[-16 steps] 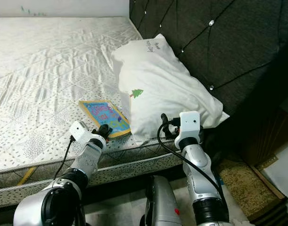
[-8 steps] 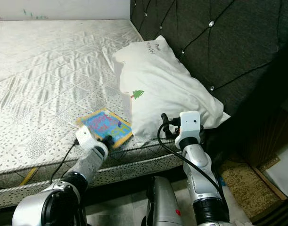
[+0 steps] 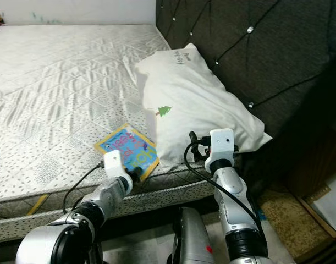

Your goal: Clean up the room

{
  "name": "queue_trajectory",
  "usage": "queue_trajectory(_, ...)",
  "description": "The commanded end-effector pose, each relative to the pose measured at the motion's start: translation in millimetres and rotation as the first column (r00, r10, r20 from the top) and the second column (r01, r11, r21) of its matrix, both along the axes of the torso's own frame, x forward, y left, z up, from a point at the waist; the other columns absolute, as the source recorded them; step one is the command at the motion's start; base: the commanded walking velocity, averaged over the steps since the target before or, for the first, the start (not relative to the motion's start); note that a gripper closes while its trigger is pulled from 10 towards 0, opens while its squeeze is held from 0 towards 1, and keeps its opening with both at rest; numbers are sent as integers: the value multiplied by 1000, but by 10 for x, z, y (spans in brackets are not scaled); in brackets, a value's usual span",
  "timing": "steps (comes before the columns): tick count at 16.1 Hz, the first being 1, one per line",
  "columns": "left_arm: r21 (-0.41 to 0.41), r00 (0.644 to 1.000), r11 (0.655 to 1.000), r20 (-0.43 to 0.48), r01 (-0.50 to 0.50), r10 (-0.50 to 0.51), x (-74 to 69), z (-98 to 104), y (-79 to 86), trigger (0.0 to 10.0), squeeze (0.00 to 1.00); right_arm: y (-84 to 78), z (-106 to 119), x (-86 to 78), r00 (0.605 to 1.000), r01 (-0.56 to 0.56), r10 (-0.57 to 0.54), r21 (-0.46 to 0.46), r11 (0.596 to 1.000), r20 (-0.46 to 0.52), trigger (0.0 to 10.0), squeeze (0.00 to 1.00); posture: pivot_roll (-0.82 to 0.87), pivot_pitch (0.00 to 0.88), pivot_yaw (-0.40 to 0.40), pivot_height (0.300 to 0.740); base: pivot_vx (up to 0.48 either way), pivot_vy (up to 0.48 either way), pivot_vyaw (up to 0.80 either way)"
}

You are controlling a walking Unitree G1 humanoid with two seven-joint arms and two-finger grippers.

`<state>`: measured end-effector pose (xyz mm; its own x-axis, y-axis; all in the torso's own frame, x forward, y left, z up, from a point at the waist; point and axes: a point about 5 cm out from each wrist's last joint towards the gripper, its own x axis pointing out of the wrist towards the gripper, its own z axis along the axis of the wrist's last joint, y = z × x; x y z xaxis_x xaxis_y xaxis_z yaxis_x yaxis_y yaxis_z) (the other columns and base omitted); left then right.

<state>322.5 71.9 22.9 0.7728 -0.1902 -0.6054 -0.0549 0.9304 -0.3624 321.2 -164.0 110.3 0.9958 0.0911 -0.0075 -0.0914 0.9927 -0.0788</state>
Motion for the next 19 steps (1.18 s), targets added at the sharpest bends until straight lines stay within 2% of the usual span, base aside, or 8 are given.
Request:
queue_trajectory(1, 38, 991, 994, -82, 105, -102, -158, -154, -83, 10000, 604, -18, 38, 22, 1000, 8, -7, -3, 1000, 16, 10000, 0, -142, 28, -63, 523, 0, 0, 0)
queue_trajectory(2, 60, 989, 990, -81, 127, -122, -163, -161, -76, 10000, 0, -17, 33, 22, 1000, 8, -8, -4, 1000, 15, 10000, 0, -142, 28, -63, 523, 0, 0, 0)
queue_trajectory(4, 57, 993, 995, -87, 82, -77, -164, -176, -20, 10000, 0, -24, 37, 36, 1000, 12, -12, -5, 1000, 16, 10000, 0, -130, 30, -62, 523, 0, 0, 0)
queue_trajectory(5, 36, 995, 998, -93, 43, -39, -169, -188, 8, 10000, 380, -29, 39, 43, 1000, 15, -15, -6, 1000, 16, 10000, 0, -130, 30, -62, 523, 0, 0, 0)
queue_trajectory(6, 20, 995, 1000, -98, 22, -20, -175, -198, 26, 10000, 1000, -31, 40, 47, 1000, 16, -16, -6, 1000, 17, 10000, 0, -127, 31, -62, 523, 0, 0, 0)
queue_trajectory(13, -27, 951, 955, -99, -296, 292, -92, -146, 251, 10000, 1000, -55, 56, 77, 999, 29, -29, -12, 999, 23, 10000, 0, -127, 26, -63, 523, 0, 0, 0)
queue_trajectory(16, 0, 975, 978, -71, -209, 209, -24, -43, 96, 10000, 573, -60, 75, 108, 999, 32, -32, -18, 999, 29, 10000, 0, -126, 22, -65, 523, 0, 0, 0)
queue_trajectory(19, 2, 981, 983, -61, -182, 182, 16, 1, 97, 10000, 588, -94, 88, 113, 999, 40, -39, -21, 999, 34, 10000, 0, -120, 23, -60, 523, 0, 0, 0)
